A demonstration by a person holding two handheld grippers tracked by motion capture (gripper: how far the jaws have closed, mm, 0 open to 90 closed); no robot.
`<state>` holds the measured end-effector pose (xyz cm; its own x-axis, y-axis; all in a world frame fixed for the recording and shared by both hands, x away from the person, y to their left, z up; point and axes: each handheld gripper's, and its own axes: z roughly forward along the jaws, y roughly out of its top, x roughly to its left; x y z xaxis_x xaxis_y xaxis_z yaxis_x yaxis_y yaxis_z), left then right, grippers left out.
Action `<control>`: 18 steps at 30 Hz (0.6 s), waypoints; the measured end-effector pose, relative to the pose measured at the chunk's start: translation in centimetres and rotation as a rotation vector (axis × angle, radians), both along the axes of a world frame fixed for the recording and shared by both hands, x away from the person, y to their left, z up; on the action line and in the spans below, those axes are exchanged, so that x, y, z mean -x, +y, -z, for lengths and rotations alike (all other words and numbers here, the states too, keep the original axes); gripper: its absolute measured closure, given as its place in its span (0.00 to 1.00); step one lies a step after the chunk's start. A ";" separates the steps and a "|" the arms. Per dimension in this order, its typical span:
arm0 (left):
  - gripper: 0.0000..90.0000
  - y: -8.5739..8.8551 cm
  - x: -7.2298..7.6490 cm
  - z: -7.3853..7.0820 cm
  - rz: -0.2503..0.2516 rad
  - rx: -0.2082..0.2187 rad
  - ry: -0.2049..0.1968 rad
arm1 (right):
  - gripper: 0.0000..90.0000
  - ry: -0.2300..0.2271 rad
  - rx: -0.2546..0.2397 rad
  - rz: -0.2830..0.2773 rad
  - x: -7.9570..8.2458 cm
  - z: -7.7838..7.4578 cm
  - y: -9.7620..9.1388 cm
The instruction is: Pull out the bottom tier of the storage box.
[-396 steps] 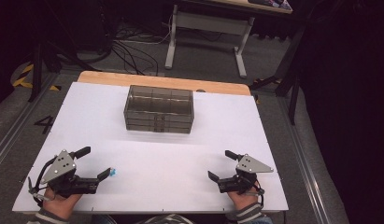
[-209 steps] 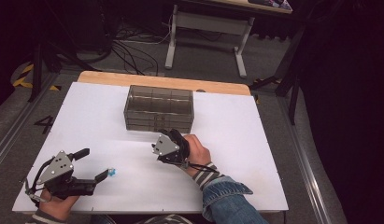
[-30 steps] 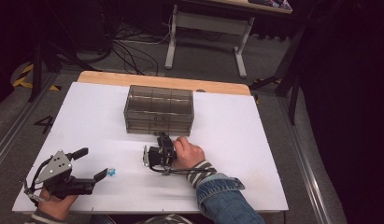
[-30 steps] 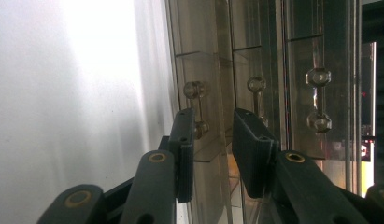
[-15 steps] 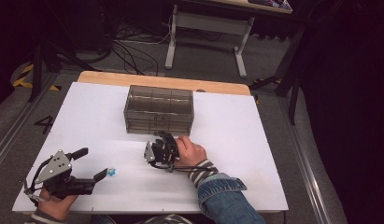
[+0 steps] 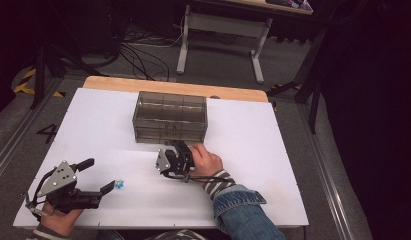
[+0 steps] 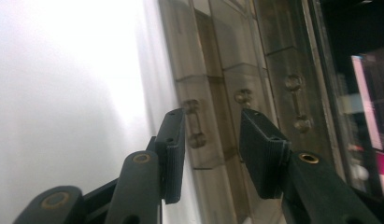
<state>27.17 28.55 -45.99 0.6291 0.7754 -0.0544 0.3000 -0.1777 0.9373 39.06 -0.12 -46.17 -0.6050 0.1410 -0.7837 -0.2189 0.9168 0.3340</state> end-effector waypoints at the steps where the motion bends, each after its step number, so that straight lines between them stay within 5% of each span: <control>1: 0.05 0.0 0.0 0.0 0.000 0.000 0.002 | 0.68 0.018 -0.008 -0.006 -0.1 -0.3 -0.2; 12: 0.05 0.0 -0.1 0.0 -0.002 0.000 0.005 | 0.65 0.247 -0.120 -0.044 -1.6 -2.5 -1.6; 18: 0.05 0.0 -0.1 0.0 -0.002 0.001 0.005 | 0.63 0.368 -0.135 -0.064 -2.8 -2.8 -1.9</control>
